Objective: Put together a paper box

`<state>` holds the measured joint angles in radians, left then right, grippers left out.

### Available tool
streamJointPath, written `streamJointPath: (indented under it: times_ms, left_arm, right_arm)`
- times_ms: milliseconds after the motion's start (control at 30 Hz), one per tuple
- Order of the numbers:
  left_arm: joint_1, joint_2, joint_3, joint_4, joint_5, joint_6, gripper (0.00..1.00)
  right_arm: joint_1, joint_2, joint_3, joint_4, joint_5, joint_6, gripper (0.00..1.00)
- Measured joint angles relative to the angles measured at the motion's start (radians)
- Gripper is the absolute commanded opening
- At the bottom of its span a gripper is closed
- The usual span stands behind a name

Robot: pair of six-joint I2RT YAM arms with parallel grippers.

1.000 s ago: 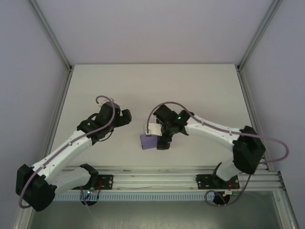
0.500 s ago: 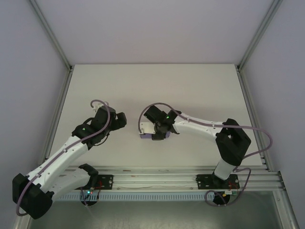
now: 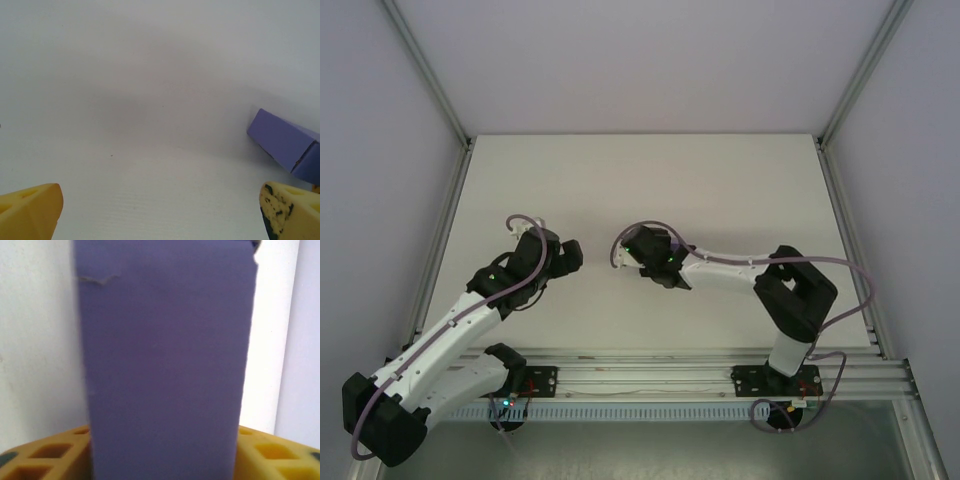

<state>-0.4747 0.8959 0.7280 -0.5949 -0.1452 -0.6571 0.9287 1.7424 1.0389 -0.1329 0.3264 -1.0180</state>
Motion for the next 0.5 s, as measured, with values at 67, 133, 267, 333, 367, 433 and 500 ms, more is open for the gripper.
streamJointPath:
  times_ms: [67,133,267,333,367,433,500]
  left_arm:
    - [0.0,0.0,0.0,0.0,0.003,0.0,1.0]
    - [0.0,0.0,0.0,-0.001,0.004,0.0,1.0]
    - [0.0,0.0,0.0,-0.008,0.006,0.0,1.0]
    - [0.0,0.0,0.004,-0.016,0.006,0.003,1.0]
    - [0.0,0.0,0.008,-0.019,0.005,0.005,1.0]
    - [0.0,0.0,0.02,-0.023,0.002,0.008,1.0]
    - [0.0,0.0,0.037,-0.024,-0.011,0.009,1.0]
  right_arm:
    - [0.0,-0.001,-0.012,-0.003,-0.001,0.007,0.86]
    - [0.003,-0.011,-0.022,-0.024,-0.007,0.025,0.94]
    - [0.027,-0.094,-0.058,-0.106,-0.055,0.07,1.0]
    - [0.046,-0.165,-0.068,-0.17,-0.104,0.103,1.0]
    - [0.052,-0.199,-0.069,-0.198,-0.13,0.117,1.0]
    - [0.056,-0.272,-0.075,-0.238,-0.179,0.148,1.0]
    - [0.053,-0.344,-0.098,-0.248,-0.212,0.18,1.0]
